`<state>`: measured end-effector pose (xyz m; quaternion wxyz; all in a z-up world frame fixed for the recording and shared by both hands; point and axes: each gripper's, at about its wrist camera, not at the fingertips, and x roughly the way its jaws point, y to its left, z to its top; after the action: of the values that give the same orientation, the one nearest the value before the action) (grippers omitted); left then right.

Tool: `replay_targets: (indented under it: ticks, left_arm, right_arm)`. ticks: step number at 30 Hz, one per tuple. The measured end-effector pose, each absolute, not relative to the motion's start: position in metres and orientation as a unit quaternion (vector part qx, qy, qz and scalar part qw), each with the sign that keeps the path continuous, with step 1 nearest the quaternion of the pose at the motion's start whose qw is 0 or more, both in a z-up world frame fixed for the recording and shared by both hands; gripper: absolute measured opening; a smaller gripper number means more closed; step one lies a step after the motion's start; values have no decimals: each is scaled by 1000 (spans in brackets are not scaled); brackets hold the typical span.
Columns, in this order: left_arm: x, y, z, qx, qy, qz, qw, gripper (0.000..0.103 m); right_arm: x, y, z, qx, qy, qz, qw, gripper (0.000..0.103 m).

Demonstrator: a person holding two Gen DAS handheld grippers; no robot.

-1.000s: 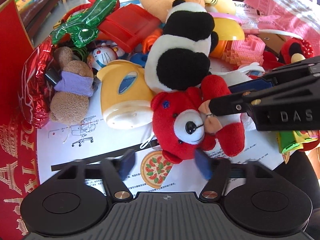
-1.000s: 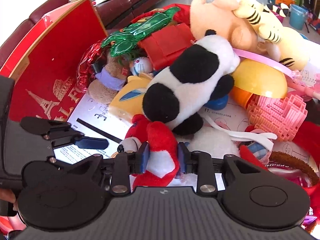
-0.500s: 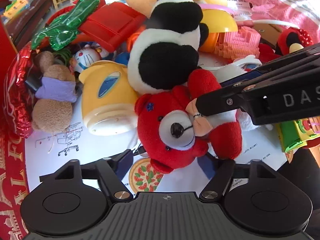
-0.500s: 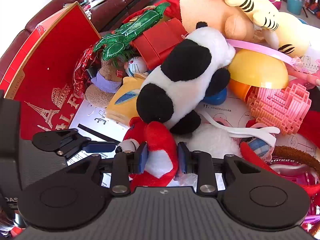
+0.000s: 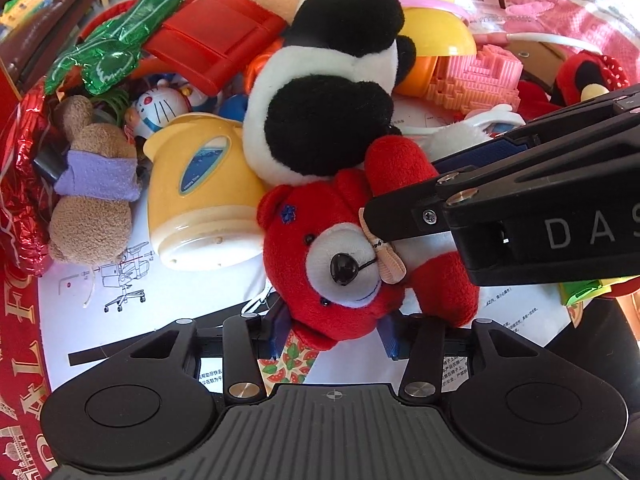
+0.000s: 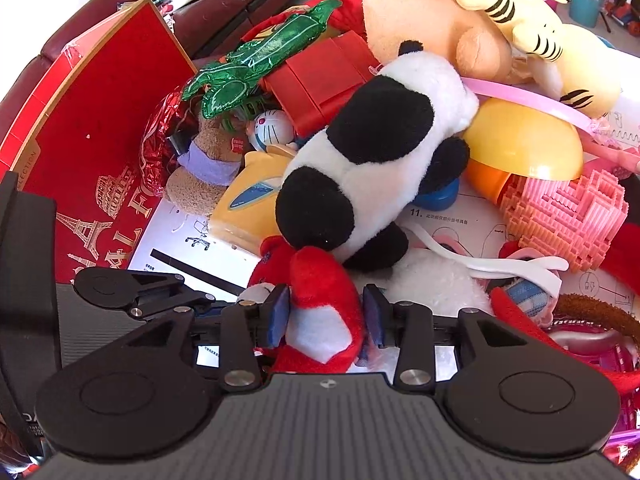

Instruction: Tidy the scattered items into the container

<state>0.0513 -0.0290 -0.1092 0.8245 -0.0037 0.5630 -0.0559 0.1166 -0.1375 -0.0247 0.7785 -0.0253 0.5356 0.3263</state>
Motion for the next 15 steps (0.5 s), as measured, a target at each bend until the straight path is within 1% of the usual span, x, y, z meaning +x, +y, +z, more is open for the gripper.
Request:
replay_targets:
  ticks: [3,5,6,7,8,9,10,11,13,14,15]
  left_arm:
    - [51,-27,-109,-5,562,-60,825,47]
    - [51,-25,-110,-9,561,-63,826,46]
    - [50,-24,-110,-14,561,-64,826,46]
    - [50,-22,-110,-19,561,-64,825,46]
    - [51,-20,-110,-25,563,-62,824,47]
    - [51,-18,-110,-31,563,-62,824,49]
    - [50,-16,-109,-36,563,-61,823,50]
    - [50,-14,-110,-40,563,-57,823,55]
    - [49,-12,-111,-48,564,-55,823,56]
    - [48,-12,-112,-51,564,-54,822,59]
    - [49,-13,-112,-51,565,-52,822,66]
  right_arm:
    - [116,-135,-25,-22,540,323,777,51]
    - [116,-133,-27,-23,539,321,778,52]
    - [116,-134,-28,-20,539,321,778,51]
    - [116,-135,-28,-15,539,321,779,44]
    - [116,-135,-28,-11,536,320,781,41]
    - [116,-136,-28,-8,533,318,784,36]
    - [117,-137,-30,-1,535,317,783,36]
    - [118,-139,-31,7,537,316,782,36]
    - [119,-143,-34,21,540,313,782,36]
    - [119,-143,-35,24,539,312,782,37]
    - [118,-143,-35,24,537,312,783,37]
